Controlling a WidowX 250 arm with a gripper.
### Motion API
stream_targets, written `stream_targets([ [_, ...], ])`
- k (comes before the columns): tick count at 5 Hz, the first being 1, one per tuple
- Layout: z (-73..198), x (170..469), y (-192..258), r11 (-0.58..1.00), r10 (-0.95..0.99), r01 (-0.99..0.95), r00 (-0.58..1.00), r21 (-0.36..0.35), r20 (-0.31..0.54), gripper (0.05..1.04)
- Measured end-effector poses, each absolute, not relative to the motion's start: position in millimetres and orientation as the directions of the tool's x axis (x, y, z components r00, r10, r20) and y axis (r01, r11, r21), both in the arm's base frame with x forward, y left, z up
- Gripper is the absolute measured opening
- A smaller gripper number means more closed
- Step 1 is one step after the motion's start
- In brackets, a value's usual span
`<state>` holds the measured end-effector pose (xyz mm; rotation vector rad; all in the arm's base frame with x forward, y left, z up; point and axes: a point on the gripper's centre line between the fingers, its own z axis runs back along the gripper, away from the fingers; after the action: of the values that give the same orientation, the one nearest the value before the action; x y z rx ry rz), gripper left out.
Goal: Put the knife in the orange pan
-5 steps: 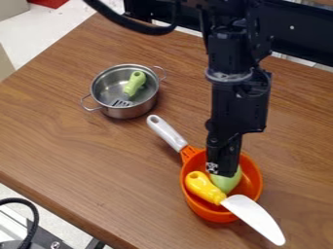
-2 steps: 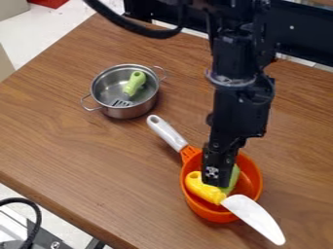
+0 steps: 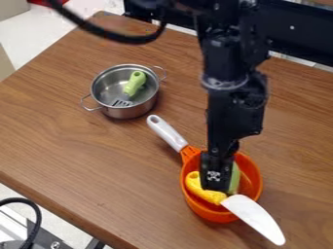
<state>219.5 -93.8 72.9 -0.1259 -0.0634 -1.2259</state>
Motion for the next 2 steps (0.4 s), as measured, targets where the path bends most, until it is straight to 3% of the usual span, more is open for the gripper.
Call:
stream_targets([
  [1,92.0,267.9,-58.8,0.476,-0.869,0.877,0.481,-0.069,0.119,0.996],
  [2,94.6,311.7,-43.6,0.643,-0.756,0.766,0.64,-0.031,0.134,0.996],
])
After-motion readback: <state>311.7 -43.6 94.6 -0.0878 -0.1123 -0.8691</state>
